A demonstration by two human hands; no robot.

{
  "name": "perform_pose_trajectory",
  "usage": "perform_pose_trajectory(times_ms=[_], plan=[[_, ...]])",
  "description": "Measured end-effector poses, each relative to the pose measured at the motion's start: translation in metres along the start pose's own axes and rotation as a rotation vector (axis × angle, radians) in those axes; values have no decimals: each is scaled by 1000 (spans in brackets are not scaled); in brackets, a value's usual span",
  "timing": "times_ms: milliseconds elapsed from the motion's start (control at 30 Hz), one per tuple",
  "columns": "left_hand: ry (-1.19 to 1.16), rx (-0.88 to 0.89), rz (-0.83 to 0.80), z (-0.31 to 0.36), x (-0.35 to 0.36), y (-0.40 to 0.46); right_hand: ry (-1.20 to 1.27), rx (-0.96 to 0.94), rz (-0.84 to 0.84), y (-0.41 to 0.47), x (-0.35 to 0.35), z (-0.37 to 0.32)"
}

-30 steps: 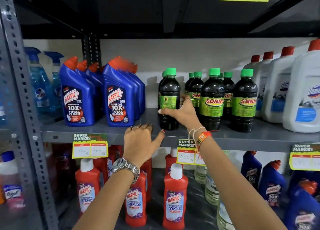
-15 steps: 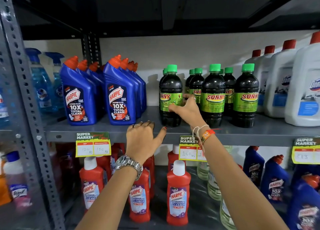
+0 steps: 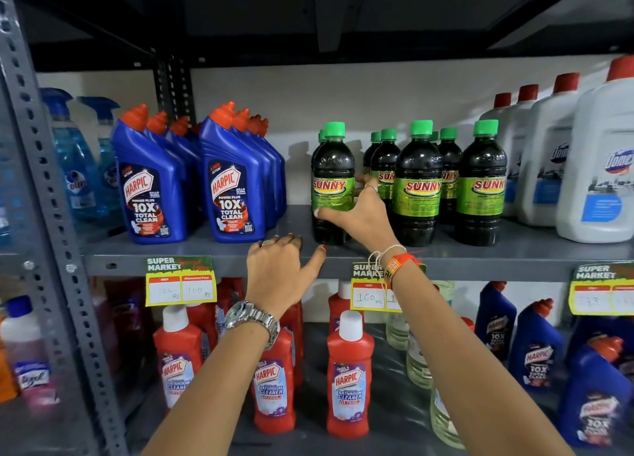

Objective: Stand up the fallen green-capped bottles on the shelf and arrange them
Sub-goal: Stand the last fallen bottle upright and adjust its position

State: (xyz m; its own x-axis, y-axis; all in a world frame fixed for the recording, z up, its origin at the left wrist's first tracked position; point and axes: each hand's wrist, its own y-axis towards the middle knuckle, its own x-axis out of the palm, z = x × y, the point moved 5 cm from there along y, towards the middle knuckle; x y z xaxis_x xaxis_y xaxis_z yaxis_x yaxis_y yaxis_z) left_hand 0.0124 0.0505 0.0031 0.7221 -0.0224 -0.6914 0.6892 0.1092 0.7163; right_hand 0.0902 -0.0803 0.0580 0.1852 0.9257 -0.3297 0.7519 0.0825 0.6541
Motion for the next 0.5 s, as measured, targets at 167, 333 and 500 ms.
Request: perform_pose_trajectory(times_ms=[167,333,500], plan=[[-9,4,1,1,0,0,-181,-75,97,-6,0,-6],[-3,5,-6,0,1,1,-104,-1,8,1,4,-1],[-1,6,-1,-1,2,1,-63,-3,-1,3,6,3]])
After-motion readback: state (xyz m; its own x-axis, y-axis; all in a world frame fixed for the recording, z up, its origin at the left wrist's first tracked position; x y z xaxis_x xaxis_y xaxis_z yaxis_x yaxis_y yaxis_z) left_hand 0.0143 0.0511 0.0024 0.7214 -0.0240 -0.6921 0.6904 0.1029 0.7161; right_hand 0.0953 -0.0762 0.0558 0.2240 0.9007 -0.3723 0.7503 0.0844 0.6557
